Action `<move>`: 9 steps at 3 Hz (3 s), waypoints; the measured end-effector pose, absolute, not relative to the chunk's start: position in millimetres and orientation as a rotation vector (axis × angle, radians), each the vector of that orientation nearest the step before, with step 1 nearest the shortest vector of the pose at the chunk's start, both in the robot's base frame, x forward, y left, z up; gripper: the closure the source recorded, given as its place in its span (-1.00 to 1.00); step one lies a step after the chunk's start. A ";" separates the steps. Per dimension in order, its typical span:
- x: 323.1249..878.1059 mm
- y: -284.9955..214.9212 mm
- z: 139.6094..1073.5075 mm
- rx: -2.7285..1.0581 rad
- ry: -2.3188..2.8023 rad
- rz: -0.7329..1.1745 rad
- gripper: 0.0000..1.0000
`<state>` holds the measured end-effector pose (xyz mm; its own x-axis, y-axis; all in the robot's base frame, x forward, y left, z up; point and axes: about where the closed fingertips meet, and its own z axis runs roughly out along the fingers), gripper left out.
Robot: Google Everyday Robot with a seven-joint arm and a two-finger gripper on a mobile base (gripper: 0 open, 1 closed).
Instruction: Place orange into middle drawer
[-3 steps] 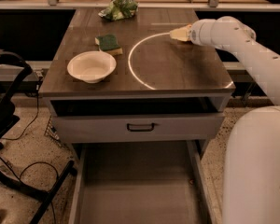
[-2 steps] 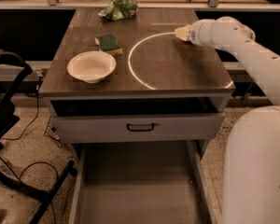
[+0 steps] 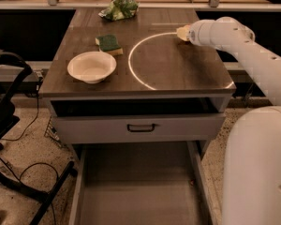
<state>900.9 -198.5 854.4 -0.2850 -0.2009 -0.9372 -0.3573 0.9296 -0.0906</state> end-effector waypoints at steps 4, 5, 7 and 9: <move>779.6 -323.9 991.7 -0.410 1.825 0.199 1.00; 715.6 -352.7 979.2 -0.396 1.854 0.218 1.00; 567.6 -391.8 914.2 -0.504 1.807 0.363 1.00; 531.9 -382.5 874.1 -0.573 1.812 0.379 1.00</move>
Offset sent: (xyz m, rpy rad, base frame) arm -0.0106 -0.0511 0.1271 0.0326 -0.0528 0.0705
